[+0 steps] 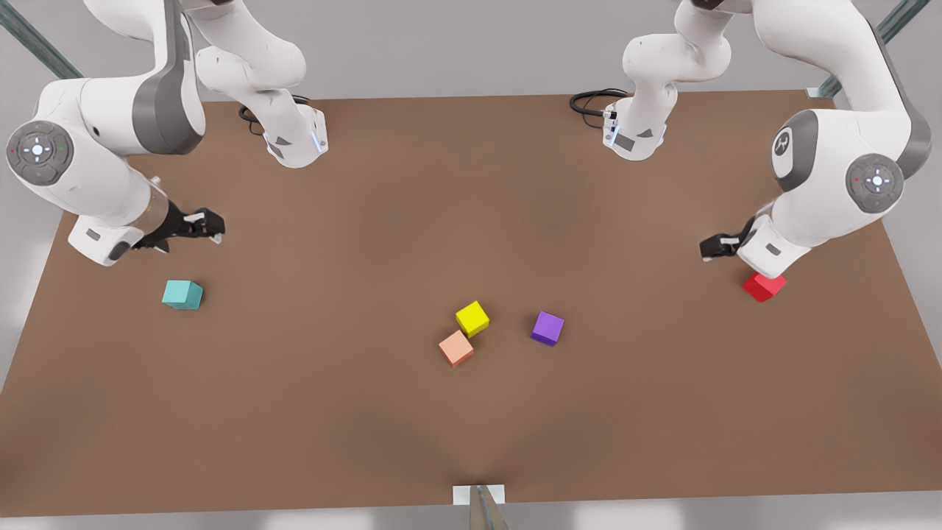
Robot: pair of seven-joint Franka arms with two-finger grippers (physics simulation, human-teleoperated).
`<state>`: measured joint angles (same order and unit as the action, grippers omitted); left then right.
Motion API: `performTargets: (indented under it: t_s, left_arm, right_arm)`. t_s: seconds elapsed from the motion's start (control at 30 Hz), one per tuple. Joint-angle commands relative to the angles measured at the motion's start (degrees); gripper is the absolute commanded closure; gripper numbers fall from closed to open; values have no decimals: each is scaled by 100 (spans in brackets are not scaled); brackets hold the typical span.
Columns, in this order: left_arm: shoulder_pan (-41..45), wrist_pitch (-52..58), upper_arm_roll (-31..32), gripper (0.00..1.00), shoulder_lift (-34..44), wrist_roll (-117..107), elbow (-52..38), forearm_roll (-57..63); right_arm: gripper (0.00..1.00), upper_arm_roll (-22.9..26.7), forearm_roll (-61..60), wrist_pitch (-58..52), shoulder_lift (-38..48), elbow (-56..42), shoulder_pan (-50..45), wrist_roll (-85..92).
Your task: Pick up red wooden cube and pass to hand red wooden cube and place in blue wooden cube
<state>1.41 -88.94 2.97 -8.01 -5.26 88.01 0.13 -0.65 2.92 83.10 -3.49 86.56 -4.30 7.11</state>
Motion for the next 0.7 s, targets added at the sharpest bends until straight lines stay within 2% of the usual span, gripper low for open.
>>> performTargets:
  t_s: [0.0,0.07,0.13,0.17,0.3,0.47,0.57,0.67]
  left_arm:
    - [0,-396,1,0,10,-116,-3,-4]
    - [-9,-413,-156,0,-60,-125,-3,-152]
    - [0,-1089,-1079,0,-587,-125,6,-277]
    - [0,-1635,-1343,0,-807,-142,67,-312]
    - [-53,-2469,-2186,0,-1027,-230,647,-549]
    - [-343,-3920,-2565,0,-1335,-336,1719,-1103]
    - [-352,-3973,-2583,0,-1317,-336,1983,-1112]
    - [-370,-4527,-2688,0,-1317,-301,2590,-1103]
  right_arm:
    - [0,4,-2,338,6,10,-89,414]
    - [0,4,-2,338,-2,28,-97,414]
    - [0,4,-28,338,-11,36,-89,414]
    - [0,4,-29,347,-20,36,-89,414]
    - [0,4,-29,374,-46,80,-97,414]
    - [0,4,-29,435,-64,168,-97,432]
    - [0,4,-72,435,-73,177,-89,467]
    - [0,4,-81,435,-90,195,-89,467]
